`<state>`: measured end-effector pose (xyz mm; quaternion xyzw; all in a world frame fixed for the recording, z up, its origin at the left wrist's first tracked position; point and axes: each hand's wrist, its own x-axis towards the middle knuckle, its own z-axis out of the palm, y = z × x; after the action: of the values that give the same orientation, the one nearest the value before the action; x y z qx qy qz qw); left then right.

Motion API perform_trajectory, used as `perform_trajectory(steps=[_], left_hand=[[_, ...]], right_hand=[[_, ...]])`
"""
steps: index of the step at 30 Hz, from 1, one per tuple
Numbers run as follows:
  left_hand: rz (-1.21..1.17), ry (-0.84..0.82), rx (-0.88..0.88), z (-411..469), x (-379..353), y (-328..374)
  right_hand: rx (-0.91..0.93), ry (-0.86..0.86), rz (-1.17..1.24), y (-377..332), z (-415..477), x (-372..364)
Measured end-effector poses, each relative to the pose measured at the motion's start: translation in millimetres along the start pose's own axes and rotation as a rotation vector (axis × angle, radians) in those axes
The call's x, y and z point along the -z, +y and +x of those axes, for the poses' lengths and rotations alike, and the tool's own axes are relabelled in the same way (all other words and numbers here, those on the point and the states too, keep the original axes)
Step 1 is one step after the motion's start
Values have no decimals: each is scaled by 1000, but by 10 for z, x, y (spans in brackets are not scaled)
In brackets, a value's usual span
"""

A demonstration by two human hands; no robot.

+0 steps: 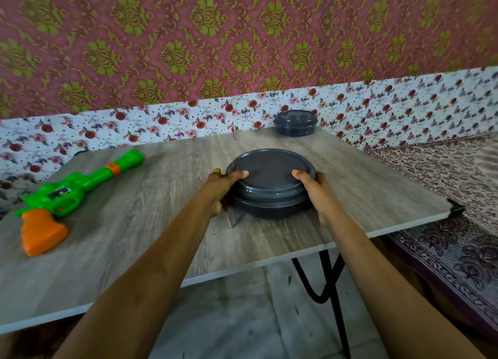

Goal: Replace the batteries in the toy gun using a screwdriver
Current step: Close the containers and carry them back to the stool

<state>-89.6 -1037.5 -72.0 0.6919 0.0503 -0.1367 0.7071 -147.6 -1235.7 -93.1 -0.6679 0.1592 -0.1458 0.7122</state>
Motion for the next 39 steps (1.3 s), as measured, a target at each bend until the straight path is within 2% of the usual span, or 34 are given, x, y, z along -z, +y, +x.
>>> perform_trajectory(steps=[4,13,17,20,29,39], left_hand=[[-152,30,13,164,126,160],[-231,75,105,1098,647,402],[-257,182,121,1301,765,430],[-311,199,184,1279,777,517],[-324,184,263,711,689,1367],[-344,155,345,825,362,1607]], right_hand=[[-22,-55,30,-9,118,-254],[-130,-122,109,-115,1109,-1136],[-134,-74,114,-94,1286,-1403],[-156,-27,106,-200,1278,-1526],[-345,-106,141,-1208,898,-1349],[-448,-30,151,-1448,1188,-1004]])
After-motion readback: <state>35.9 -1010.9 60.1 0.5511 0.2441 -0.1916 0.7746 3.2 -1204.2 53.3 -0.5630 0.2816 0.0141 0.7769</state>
